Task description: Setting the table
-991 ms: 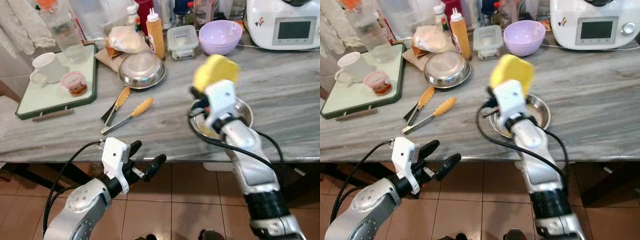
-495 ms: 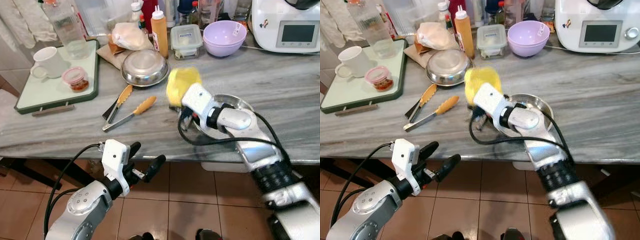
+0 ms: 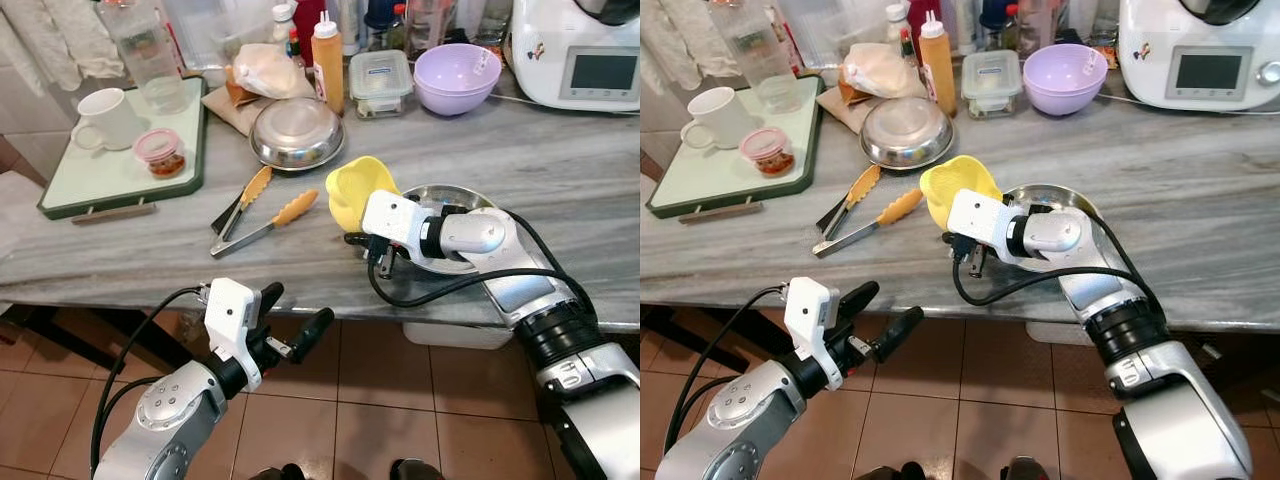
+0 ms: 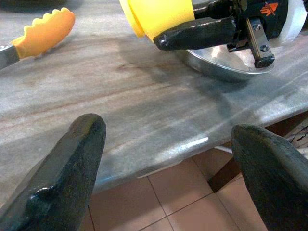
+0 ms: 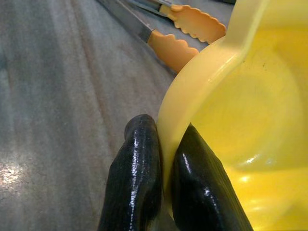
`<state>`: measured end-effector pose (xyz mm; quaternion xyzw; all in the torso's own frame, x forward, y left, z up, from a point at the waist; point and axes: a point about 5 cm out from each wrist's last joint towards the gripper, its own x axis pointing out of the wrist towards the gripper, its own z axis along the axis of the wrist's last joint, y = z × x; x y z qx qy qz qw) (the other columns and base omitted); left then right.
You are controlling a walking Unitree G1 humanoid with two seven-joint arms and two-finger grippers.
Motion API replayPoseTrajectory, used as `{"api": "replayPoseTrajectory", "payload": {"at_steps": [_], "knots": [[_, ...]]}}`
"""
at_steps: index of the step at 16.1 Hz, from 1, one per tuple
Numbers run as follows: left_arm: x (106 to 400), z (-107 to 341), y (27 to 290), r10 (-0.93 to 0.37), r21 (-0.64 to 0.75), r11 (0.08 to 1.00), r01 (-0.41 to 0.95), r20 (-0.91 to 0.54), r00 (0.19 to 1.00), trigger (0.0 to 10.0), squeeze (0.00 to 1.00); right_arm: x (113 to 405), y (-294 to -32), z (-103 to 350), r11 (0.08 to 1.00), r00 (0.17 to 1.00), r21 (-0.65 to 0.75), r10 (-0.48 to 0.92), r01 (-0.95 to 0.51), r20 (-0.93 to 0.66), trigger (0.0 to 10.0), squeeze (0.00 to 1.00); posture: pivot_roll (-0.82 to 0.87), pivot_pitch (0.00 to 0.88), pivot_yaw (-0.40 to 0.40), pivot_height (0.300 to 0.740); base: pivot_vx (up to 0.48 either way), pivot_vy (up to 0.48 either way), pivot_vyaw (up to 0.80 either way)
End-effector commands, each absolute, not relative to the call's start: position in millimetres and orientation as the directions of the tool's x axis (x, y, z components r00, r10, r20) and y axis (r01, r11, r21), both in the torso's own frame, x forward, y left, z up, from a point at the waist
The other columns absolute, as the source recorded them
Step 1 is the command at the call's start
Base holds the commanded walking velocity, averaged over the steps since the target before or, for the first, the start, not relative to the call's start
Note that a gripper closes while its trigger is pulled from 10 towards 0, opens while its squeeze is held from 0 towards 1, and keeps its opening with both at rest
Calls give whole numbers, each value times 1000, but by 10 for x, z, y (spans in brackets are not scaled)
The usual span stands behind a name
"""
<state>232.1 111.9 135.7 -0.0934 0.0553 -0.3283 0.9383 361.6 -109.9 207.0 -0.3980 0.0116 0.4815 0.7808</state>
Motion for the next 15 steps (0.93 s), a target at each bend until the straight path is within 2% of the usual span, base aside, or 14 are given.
{"api": "replayPoseTrajectory", "payload": {"at_steps": [1, 3, 4, 5, 6, 11, 13, 14, 15], "knots": [[2314, 1366, 1149, -616, -204, 776, 597, -40, 787, 10000, 0, 3606, -1046, 2154, 144, 508, -654, 757, -743, -412, 10000, 0, -241, 178, 104, 740, 0, 0, 0], [2307, 1360, 1141, -614, -210, 777, 594, -42, 788, 10000, 0, 3628, -1095, 2174, 70, 488, -680, 750, -729, -446, 10000, 0, -242, 177, 106, 740, 0, 0, 0], [2302, 1356, 1133, -616, -212, 775, 595, -45, 787, 10000, 0, 3644, -1137, 2175, -8, 479, -706, 728, -709, -490, 10000, 0, -243, 177, 106, 740, 0, 0, 0], [2301, 1354, 1131, -616, -213, 775, 595, -46, 786, 10000, 0, 3642, -1152, 2173, -46, 470, -710, 719, -703, -512, 10000, 0, -243, 177, 106, 740, 0, 0, 0], [2303, 1346, 1127, -615, -217, 776, 593, -51, 787, 10000, 0, 3645, -1203, 2163, -136, 439, -699, 691, -702, -575, 10000, 0, -245, 178, 107, 740, 0, 0, 0], [2302, 1323, 1111, -613, -226, 777, 588, -59, 788, 10000, 0, 3710, -1272, 2162, -268, 407, -681, 635, -681, -657, 10000, 0, -241, 182, 102, 740, 0, 0, 0], [2298, 1315, 1110, -612, -227, 778, 586, -63, 788, 10000, 0, 3749, -1260, 2201, -287, 417, -694, 628, -660, -657, 10000, 0, -241, 182, 102, 740, 0, 0, 0], [2298, 1301, 1117, -611, -227, 779, 584, -68, 789, 10000, 0, 3788, -1249, 2230, -268, 437, -712, 635, -649, -637, 10000, 1000, -234, 178, 100, 740, 0, 0, 0], [2298, 1299, 1119, -610, -226, 780, 583, -69, 789, 10000, 0, 3798, -1249, 2232, -269, 445, -719, 633, -641, -634, 10000, 1000, -234, 178, 100, 740, 0, 0, 0]]}}
